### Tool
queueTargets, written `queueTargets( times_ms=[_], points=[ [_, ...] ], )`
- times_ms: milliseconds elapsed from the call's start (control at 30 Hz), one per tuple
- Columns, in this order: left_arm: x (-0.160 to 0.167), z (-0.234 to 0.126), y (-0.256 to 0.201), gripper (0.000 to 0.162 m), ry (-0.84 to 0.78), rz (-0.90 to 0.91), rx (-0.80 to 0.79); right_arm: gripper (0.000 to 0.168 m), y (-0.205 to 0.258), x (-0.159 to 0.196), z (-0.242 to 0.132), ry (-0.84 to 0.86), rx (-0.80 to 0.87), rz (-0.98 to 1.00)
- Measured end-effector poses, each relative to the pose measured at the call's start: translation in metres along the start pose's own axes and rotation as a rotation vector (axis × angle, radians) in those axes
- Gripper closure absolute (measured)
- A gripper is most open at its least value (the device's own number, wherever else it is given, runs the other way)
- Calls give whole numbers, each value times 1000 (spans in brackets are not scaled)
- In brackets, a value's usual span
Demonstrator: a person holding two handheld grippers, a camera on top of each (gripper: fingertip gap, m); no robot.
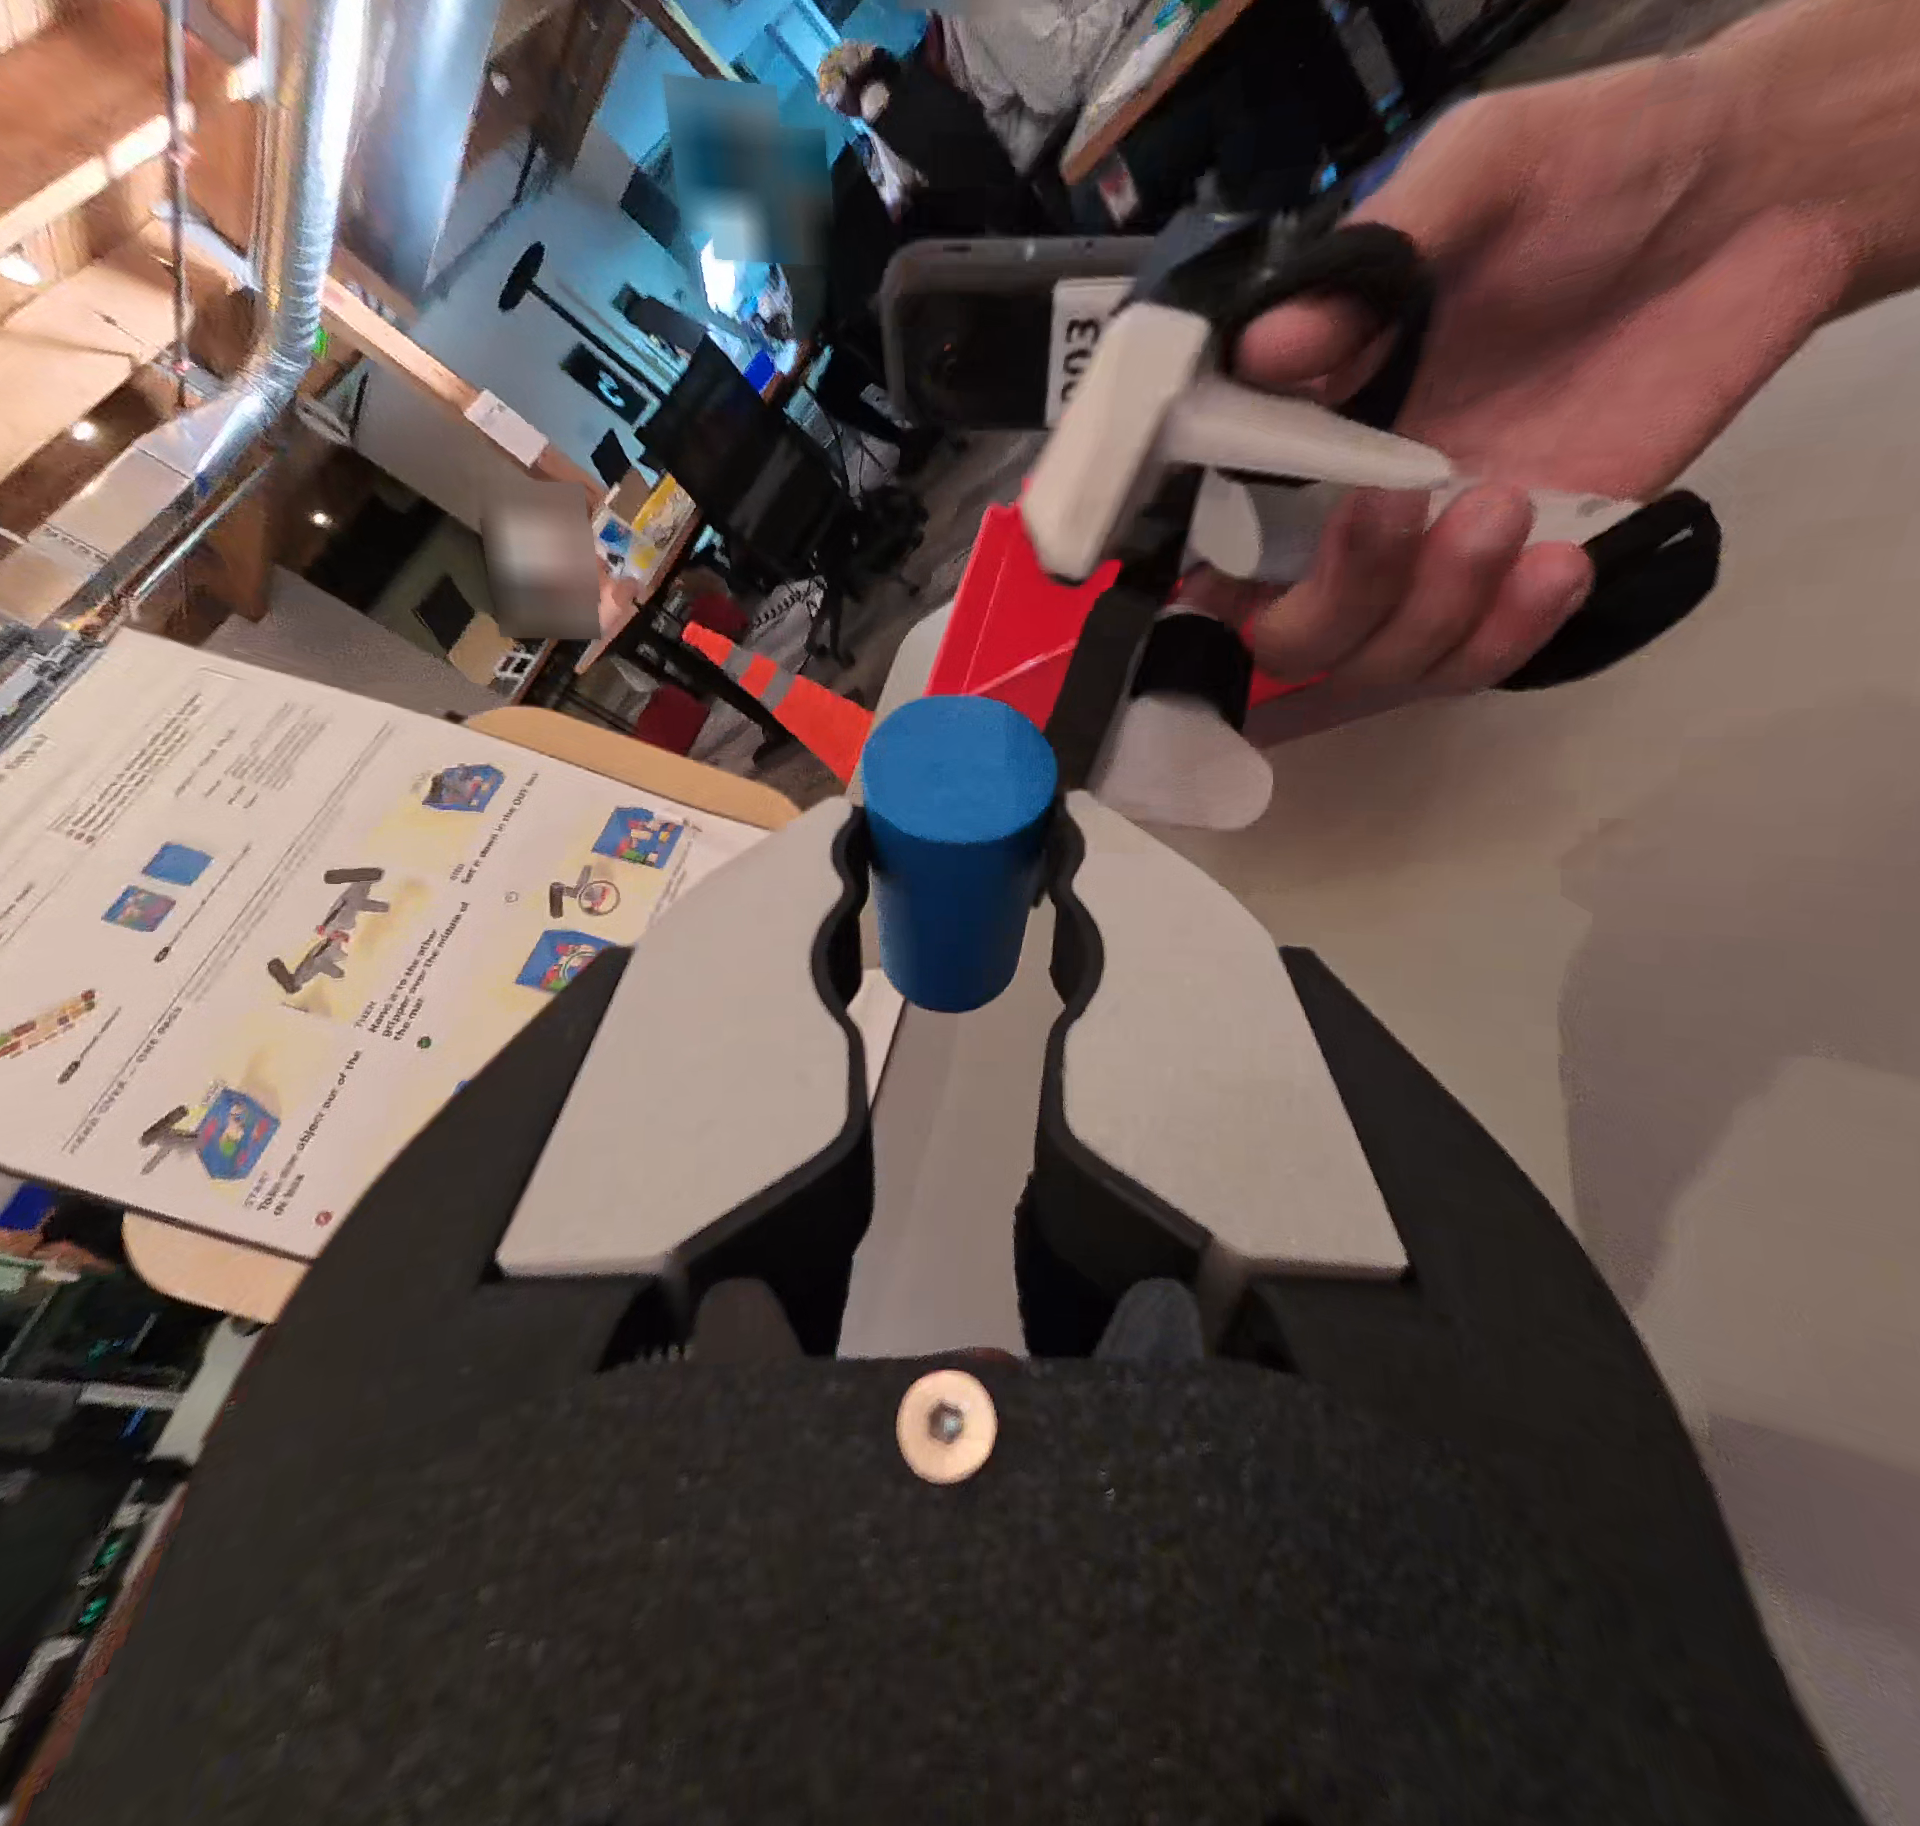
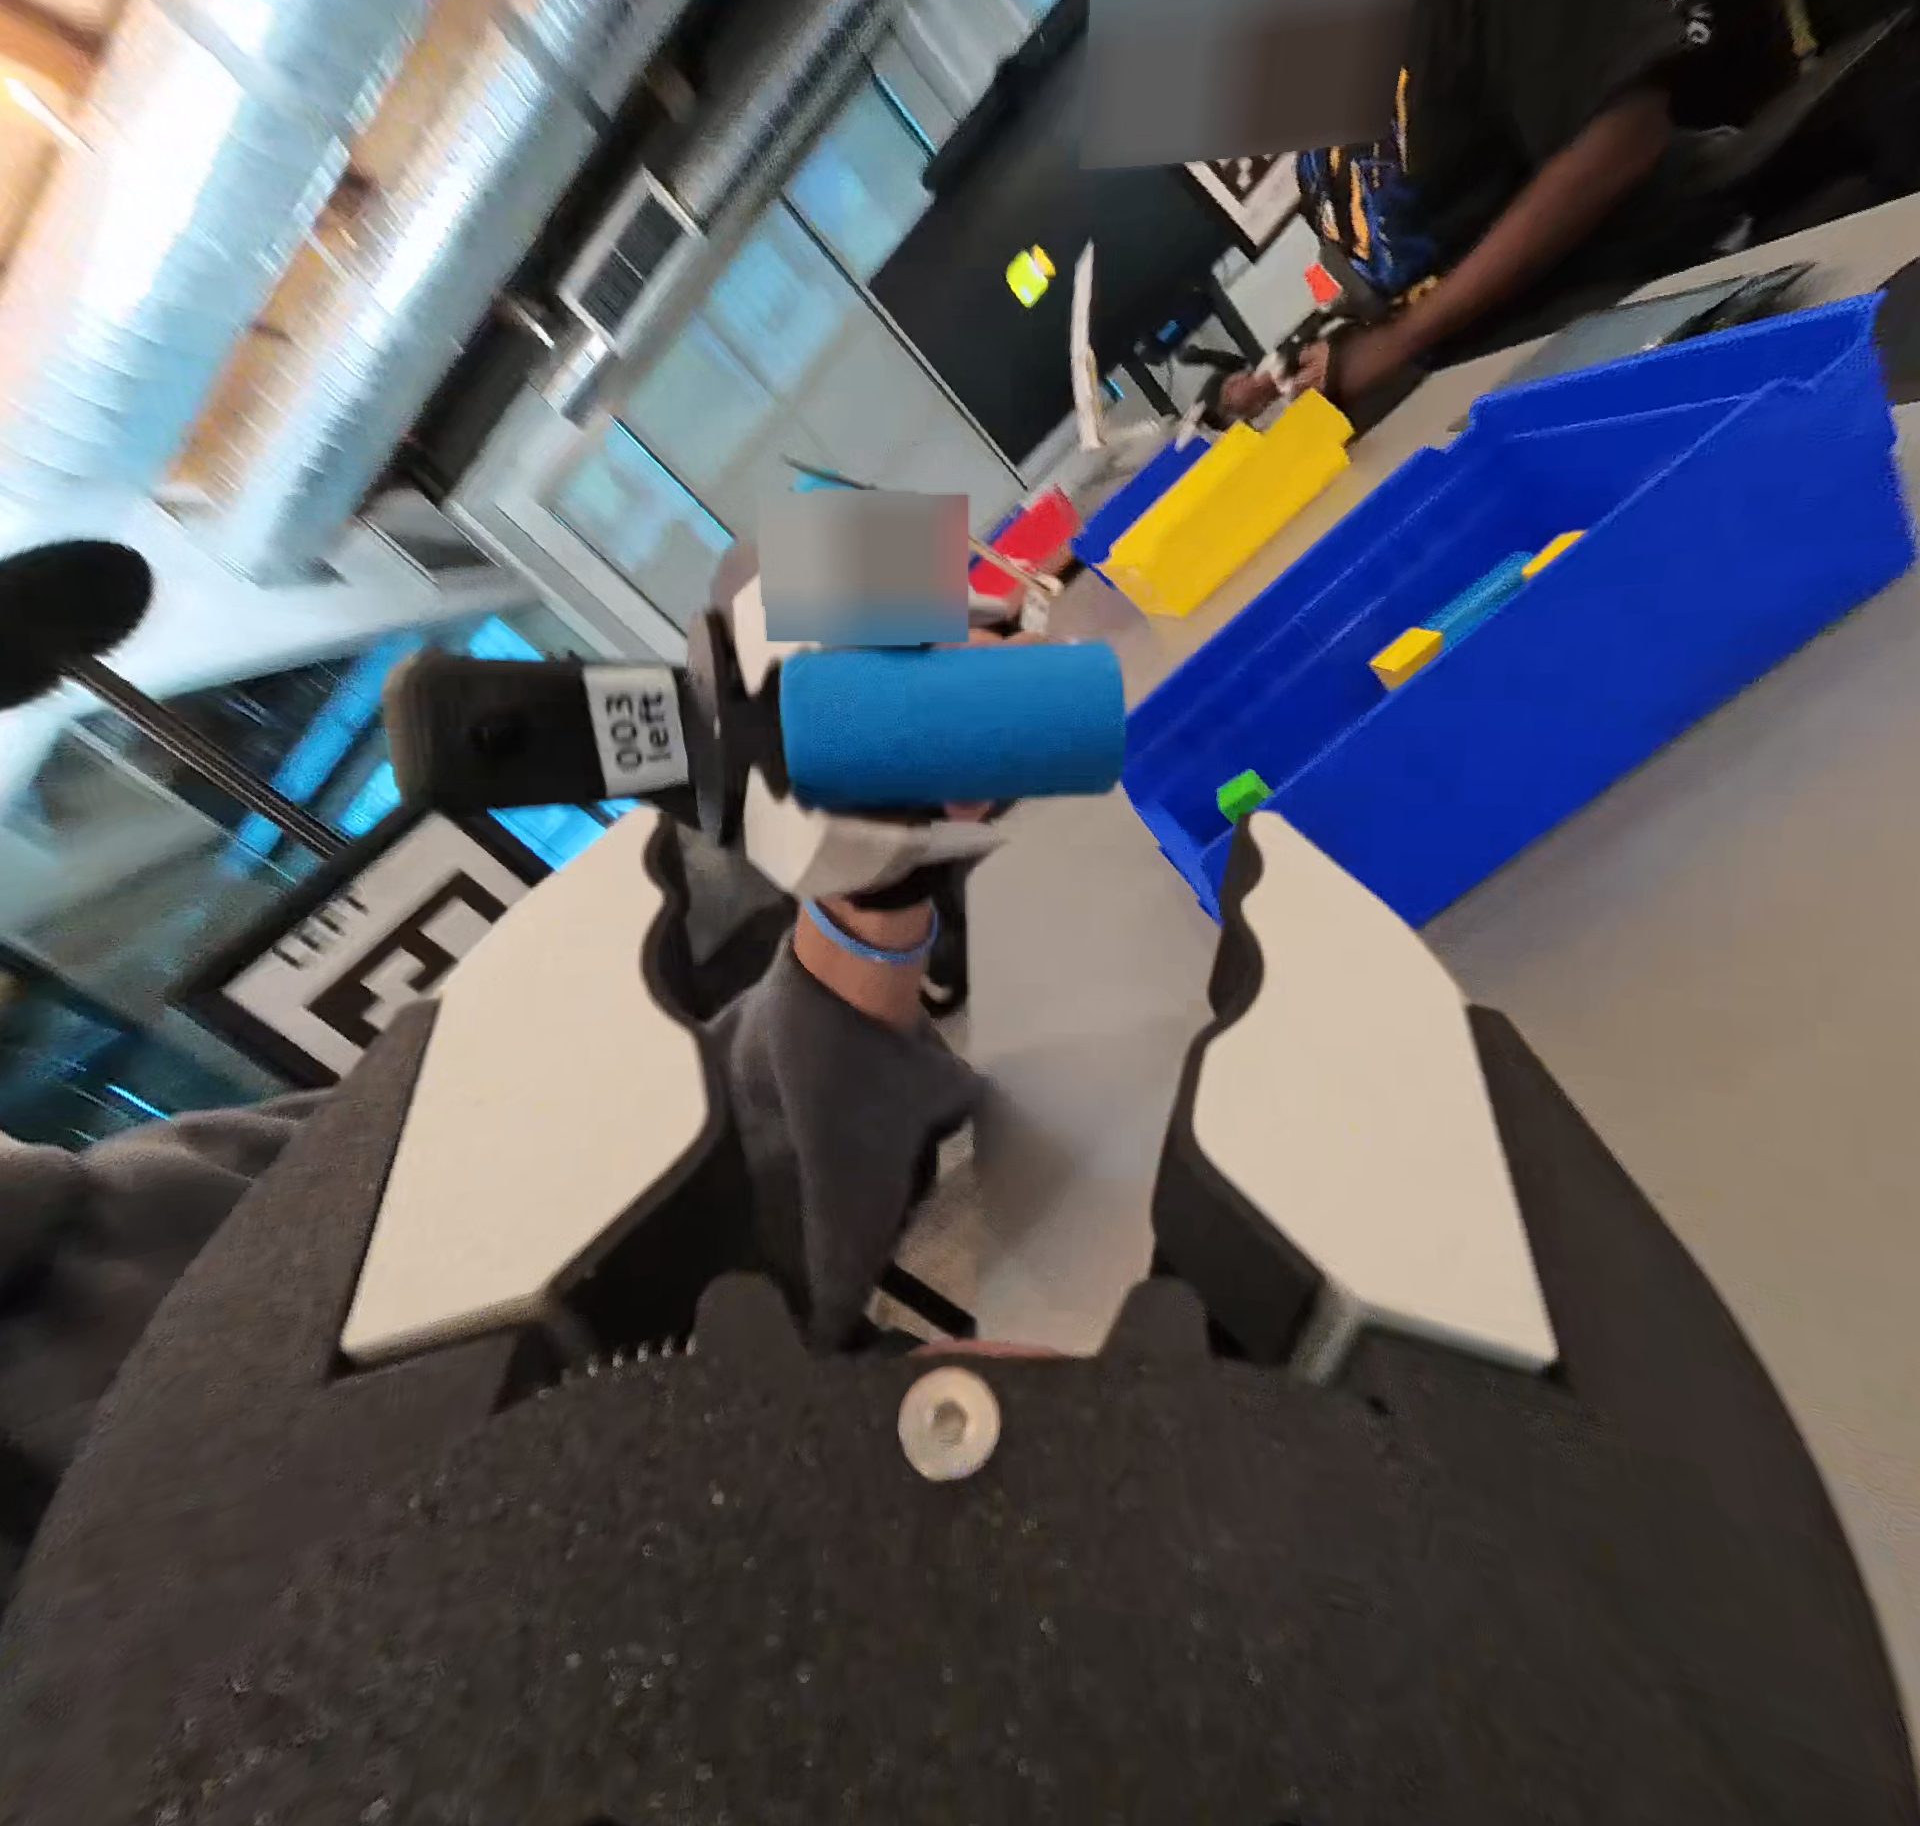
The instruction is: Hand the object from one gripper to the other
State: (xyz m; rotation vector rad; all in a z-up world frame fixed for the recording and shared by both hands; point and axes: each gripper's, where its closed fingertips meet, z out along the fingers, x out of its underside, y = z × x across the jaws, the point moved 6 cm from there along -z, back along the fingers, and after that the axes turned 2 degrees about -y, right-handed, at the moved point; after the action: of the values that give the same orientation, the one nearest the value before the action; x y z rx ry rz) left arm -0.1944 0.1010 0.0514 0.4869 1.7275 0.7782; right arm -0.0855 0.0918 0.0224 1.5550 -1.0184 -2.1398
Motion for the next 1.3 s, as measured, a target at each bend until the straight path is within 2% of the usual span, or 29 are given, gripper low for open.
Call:
queueTargets(
  times_ms=[100,300,333,367,400,500,600,633,700,767,800,867,933,1000,1100,1167,1300],
  points=[
    [-1,6,-8,130,25,35,13,68,-4,2,-5,-10,-60,42],
    [-1,19,-18,130,13,8,60,68,-9,7,-6,-21,-70,34],
    [-1,22,-21,130,8,6,73,72,-11,10,-5,-4,-61,28],
    [-1,24,-24,130,2,4,85,90,-12,11,-5,6,-52,16],
    [-1,26,-27,130,1,6,86,96,-14,11,-5,10,-44,9],
    [1,30,-31,130,42,-11,84,96,-18,12,-11,43,-27,-9],
    [0,26,-34,127,85,-86,0,96,-18,11,-14,44,-3,-20],
    [1,21,-37,118,90,-153,-24,96,-17,10,-16,49,3,-22],
    [9,9,-54,91,86,-411,-2,96,-12,7,-23,56,36,-64],
    [27,-11,-86,84,56,-739,61,97,-2,-2,-37,57,74,-141],
    [39,-22,-103,88,44,-891,54,97,2,-10,-47,45,110,-189],
    [61,-43,-133,95,64,-1111,43,97,6,-34,-76,20,272,-324],
    [74,-61,-144,93,147,-1198,6,97,4,-63,-116,-31,510,-444],
    [74,-77,-140,94,137,-1196,-47,97,-2,-86,-161,-106,742,-482],
    [69,-91,-122,100,98,-1129,-130,97,-25,-94,-219,-133,1034,-437],
    [68,-94,-121,103,71,-1141,-160,97,-45,-94,-243,-74,1196,-425],
    [66,-83,-136,102,91,-1192,-44,97,-101,-99,-274,161,1483,-408]
  ],
)
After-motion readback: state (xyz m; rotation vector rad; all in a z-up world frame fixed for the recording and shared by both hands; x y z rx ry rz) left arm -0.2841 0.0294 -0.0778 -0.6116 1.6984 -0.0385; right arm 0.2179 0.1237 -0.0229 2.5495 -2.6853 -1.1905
